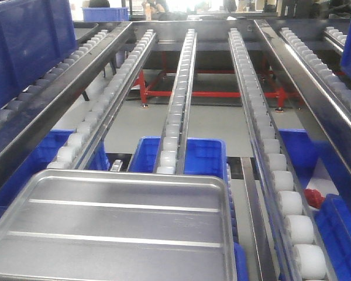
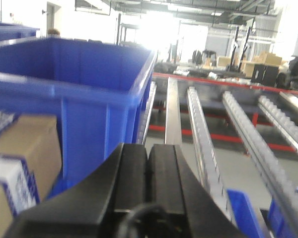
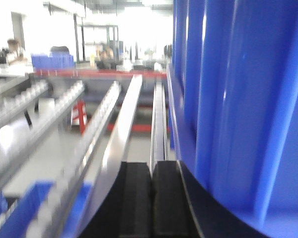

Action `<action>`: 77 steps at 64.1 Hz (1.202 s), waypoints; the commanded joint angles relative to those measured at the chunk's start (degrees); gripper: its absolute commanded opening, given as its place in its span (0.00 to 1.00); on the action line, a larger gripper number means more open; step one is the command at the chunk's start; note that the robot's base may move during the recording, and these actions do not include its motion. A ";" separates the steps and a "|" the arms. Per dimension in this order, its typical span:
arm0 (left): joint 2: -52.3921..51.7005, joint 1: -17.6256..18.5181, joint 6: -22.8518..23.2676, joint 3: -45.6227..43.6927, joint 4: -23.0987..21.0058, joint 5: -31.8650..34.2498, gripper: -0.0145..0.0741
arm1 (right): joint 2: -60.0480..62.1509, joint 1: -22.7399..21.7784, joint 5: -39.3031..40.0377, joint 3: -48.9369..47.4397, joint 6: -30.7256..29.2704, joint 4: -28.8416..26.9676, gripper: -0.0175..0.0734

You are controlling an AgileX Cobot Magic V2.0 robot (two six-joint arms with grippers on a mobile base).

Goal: Grab silver tray and stack on right shelf
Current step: 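Move both grippers toward the silver tray on the shelf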

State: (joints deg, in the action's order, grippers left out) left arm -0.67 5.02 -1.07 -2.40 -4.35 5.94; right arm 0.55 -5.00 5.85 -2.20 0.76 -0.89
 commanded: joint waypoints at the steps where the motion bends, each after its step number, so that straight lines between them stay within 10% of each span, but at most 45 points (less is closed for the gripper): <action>1: 1.58 -0.07 -0.04 -8.23 1.90 1.25 0.05 | 0.40 -0.19 3.92 -7.74 0.79 -0.27 0.25; 27: 21.93 9.94 -0.04 -36.22 -0.25 -29.56 0.05 | -15.78 3.43 -18.88 -29.54 1.16 -5.14 0.29; 47: 35.97 19.68 -0.04 -37.87 -0.34 -31.46 0.05 | -23.56 15.92 -23.48 -30.35 1.16 -5.64 0.64; 64: 41.36 22.95 -0.04 -37.87 -3.39 -31.46 0.56 | -30.35 28.26 -23.89 -30.35 1.16 -7.24 0.65; 77: 42.86 22.95 -0.04 -38.14 -4.57 -31.95 0.52 | -36.99 36.39 -22.00 -30.57 1.16 -13.23 0.65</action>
State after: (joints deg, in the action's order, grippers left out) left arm 42.06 27.55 -1.07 -38.17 -7.22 -29.58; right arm -34.14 29.80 -22.06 -30.45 2.01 -12.16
